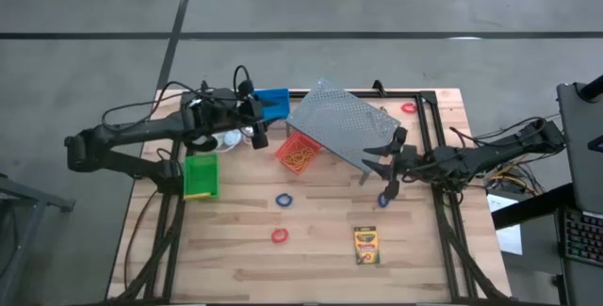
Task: Pick & Place Office Desk Supplies
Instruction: Put the crayon box into the green bin
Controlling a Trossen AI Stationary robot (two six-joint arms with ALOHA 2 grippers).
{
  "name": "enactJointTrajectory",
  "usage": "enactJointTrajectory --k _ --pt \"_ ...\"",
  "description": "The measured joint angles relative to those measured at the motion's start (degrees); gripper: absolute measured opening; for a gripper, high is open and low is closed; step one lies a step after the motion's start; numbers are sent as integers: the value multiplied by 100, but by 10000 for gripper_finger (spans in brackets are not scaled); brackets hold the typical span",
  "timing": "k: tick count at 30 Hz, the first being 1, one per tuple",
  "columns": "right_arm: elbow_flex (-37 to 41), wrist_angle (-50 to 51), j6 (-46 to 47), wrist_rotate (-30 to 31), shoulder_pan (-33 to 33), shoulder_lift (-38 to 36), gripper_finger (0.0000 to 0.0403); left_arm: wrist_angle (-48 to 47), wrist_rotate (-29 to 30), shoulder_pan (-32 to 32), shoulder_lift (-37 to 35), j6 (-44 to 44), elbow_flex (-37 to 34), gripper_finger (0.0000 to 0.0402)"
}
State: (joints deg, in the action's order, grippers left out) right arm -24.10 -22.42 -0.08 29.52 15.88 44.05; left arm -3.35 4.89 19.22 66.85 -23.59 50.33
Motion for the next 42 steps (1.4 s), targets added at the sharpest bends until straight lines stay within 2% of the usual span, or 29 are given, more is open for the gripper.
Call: enactJointTrajectory --k 3,6,9,11,14,17,20,24,28,31,36,39,42 --pt "1 -346 -3 138 -2 0 137 -161 -2 0 0 0 0 189" --pt "-80 -436 307 935 -2 -7 137 -221 0 0 0 7 0 189" --pt "-370 150 68 2063 -8 -4 137 -212 -2 0 0 239 0 189" --pt "-685 642 -167 2572 -41 5 137 -211 -2 0 0 403 0 189" --pt "-1252 1158 -81 3002 -207 45 137 -202 -2 0 0 455 0 189" --pt "-1874 1558 227 3172 -497 131 137 -202 -2 0 0 457 0 189" --pt "-2617 2741 655 3007 -905 265 137 -146 -2 0 0 545 0 189" --pt "-3692 5045 2177 2613 -1703 721 137 -93 -1 0 0 610 0 189" --pt "-4625 6889 3503 1337 -2749 1376 137 -92 -2 0 0 608 0 189" --pt "-5074 7336 3631 344 -3516 1893 137 -92 -2 0 0 605 0 189" --pt "-5694 7362 3492 -823 -4562 2755 137 -72 0 0 0 545 0 189" --pt "-6040 7579 3314 -1174 -5059 3210 137 -71 0 0 0 532 0 189" --pt "-6402 8118 3314 -1184 -5427 3626 137 -74 2 0 0 362 0 189"
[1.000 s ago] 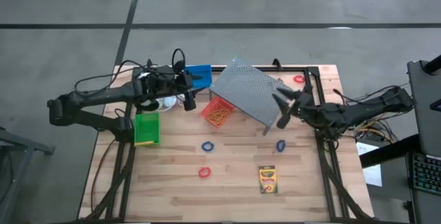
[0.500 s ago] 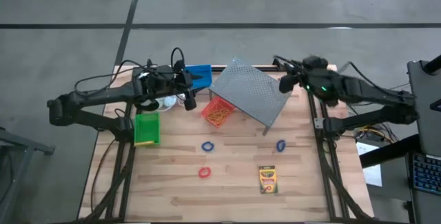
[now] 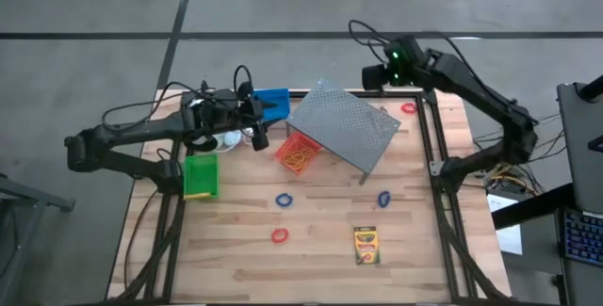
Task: Pick & Place Office Desk Supplies
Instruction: Put the crayon box into the green bin
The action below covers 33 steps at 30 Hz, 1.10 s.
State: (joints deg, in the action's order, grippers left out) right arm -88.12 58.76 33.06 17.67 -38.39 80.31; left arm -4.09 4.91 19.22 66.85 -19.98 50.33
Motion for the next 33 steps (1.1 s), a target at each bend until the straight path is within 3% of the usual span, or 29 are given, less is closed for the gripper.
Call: enactJointTrajectory --k 5,8,14,19,28,33 --pt "-534 1183 -2 -86 -544 592 134 -1 1 1 0 -166 0 189" --pt "-728 1628 -39 -491 -860 875 121 -1 2 2 0 -236 0 189" --pt "-709 1641 -782 -1349 -1354 1271 71 -5 4 2 0 -409 0 189" --pt "-614 1652 -941 -1476 -1642 1462 15 -5 24 4 0 -427 0 189" --pt "-297 1648 -1123 -2274 -2003 1628 8 -3 160 4 0 -426 0 189" --pt "-202 1584 -1103 -2288 -2130 1942 8 -5 174 4 0 -425 0 189"
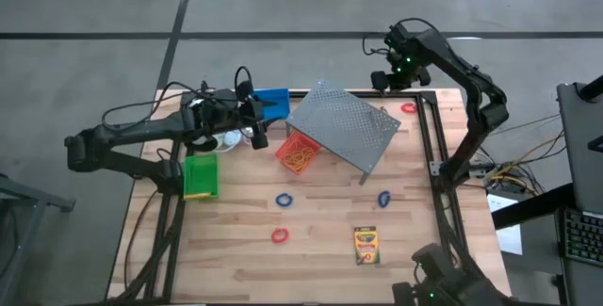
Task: Pick & Place Office Desk Supplies
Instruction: Put the crayon box into the green bin
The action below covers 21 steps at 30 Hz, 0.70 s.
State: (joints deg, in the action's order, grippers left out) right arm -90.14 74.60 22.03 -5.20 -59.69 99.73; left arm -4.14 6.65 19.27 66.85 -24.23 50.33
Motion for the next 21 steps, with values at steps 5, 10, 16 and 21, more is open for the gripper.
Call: enactJointTrajectory --k 5,10,16,21 --pt "40 -15 -27 -114 -23 517 8 0 1 0 0 0 0 189" --pt "35 8 -272 -139 -82 995 8 0 1 0 0 0 0 189" --pt "-3 13 -280 -378 -270 1255 8 -20 21 0 0 -111 0 189" --pt "-3 9 -273 -388 -300 1374 8 -39 22 0 -2 -136 0 189"
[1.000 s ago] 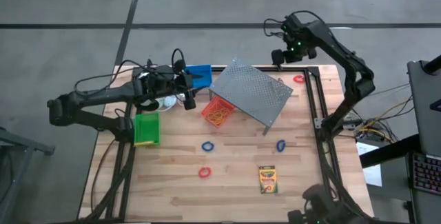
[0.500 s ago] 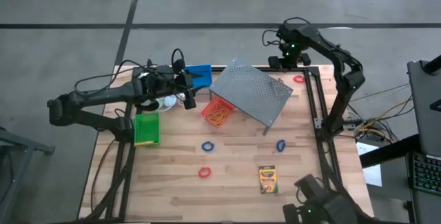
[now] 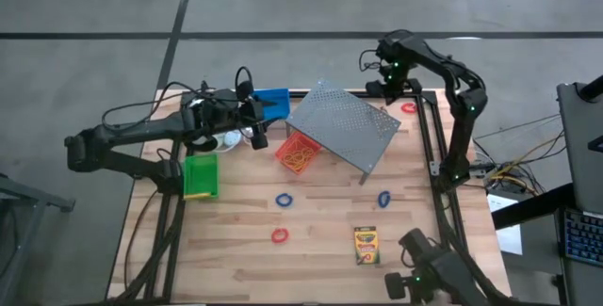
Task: Pick & Place Office Desk Supplies
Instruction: Put the crayon box into the green bin
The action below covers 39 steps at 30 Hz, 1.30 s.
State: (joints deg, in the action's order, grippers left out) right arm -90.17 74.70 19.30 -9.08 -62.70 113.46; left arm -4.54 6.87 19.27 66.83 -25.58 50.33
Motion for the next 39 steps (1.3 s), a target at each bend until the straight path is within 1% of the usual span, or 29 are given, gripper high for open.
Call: enactJointTrajectory --k 11,20,27,39 --pt "20 -2 -1 -17 -16 424 8 0 22 0 0 -15 0 189" --pt "31 -4 -4 -30 -22 596 8 0 22 0 0 -15 0 189" --pt "158 -36 -275 -479 -22 652 8 -2 20 -4 0 -13 0 189" --pt "521 -764 -303 -452 -37 654 8 -2 20 -2 0 2 0 189"
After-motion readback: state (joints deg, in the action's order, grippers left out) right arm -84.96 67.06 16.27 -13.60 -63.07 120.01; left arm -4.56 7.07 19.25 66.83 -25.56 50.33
